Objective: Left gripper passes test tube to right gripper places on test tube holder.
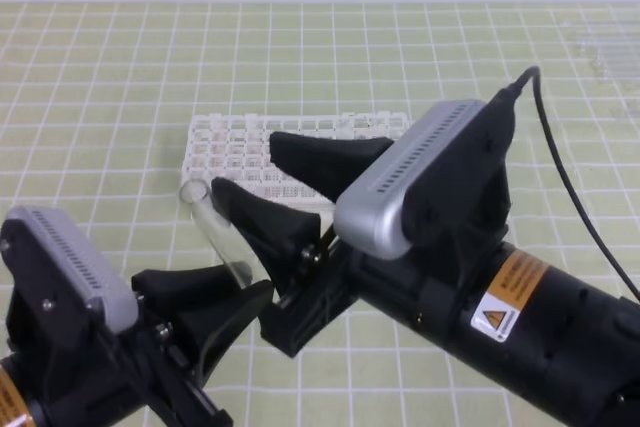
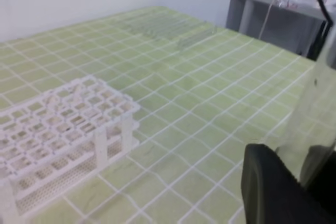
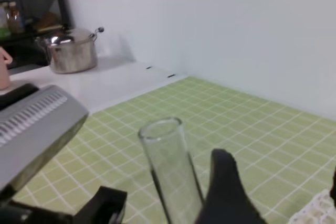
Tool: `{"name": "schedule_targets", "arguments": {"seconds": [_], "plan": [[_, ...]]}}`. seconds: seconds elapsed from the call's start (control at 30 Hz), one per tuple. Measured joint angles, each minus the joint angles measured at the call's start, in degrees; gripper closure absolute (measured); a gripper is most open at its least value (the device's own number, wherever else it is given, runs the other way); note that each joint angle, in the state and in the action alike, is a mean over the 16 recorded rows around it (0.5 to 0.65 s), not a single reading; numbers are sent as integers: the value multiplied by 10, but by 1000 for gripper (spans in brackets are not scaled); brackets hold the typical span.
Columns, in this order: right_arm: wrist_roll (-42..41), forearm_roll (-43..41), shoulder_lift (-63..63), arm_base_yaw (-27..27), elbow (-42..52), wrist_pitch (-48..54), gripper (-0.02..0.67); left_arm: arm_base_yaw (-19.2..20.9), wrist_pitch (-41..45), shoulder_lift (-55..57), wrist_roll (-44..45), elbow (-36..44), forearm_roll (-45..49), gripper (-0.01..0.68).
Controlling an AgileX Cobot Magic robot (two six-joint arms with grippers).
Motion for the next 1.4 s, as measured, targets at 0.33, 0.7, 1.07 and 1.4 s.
{"name": "schedule_targets", "arguments": {"seconds": [0.33, 0.7, 1.07, 1.4], "plan": [[-54, 35, -49, 2, -1, 65, 256, 0, 16, 0, 0, 0, 3, 604], [-86, 75, -101, 17, -1, 154, 256, 0, 35, 0, -15, 0, -4, 595], [-81, 84, -62, 28, -1, 129, 256, 0, 112, -1, -43, -18, -16, 644], [-81, 97, -34, 28, -14, 101, 244, 0, 147, -1, -51, -38, -18, 663]]}}
